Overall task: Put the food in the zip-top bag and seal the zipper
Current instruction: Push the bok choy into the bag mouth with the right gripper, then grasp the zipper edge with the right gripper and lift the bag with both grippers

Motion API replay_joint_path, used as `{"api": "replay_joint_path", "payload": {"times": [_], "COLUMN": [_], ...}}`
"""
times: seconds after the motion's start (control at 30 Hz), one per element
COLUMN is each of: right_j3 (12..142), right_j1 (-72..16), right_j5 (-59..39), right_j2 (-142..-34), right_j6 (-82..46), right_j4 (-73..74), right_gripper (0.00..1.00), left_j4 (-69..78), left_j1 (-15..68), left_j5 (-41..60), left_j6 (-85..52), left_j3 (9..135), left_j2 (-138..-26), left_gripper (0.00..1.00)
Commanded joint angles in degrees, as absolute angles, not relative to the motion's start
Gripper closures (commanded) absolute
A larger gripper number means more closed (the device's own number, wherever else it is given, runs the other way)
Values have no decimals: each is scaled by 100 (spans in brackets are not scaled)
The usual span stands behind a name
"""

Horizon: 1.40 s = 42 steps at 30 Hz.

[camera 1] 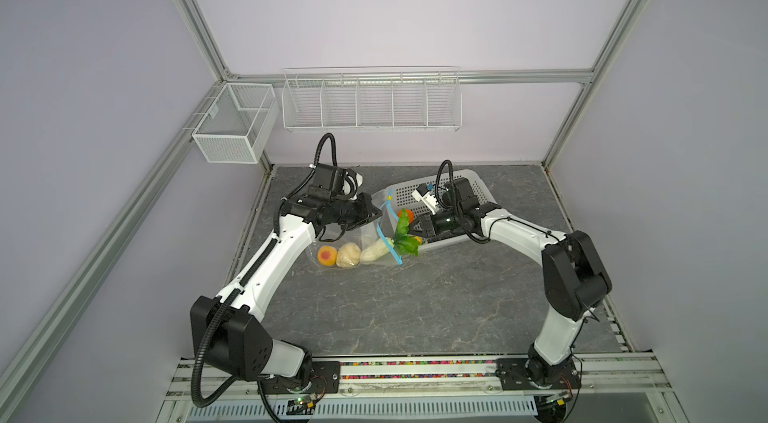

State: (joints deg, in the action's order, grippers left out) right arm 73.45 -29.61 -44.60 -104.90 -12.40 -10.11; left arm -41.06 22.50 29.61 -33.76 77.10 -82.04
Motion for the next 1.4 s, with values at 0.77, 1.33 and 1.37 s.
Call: {"api": "replay_joint_path", "payload": {"times": [0.77, 1.33, 1.37], "right_j3": [7774, 8476, 8543], "right_j1": [-3136, -3312, -3330], "right_j5": [-4543, -4248, -4223], "right_j2": [-10626, -10248, -10257], "right_j6": [-1213, -1287, -1286], "right_j4": [-1074, -2241, -2303], "right_gripper": [85, 93, 93], "left_j4": [-4141, -4470, -4494], "left_j1": [2190, 2057, 2049], "left_j5": [2900, 2952, 2937], "left_j6": [-3296, -3236, -3237], "left_j3": [7740, 8049, 8083], "left_j2": [-7989, -8013, -8000], "left_gripper": [100, 100, 100]}}
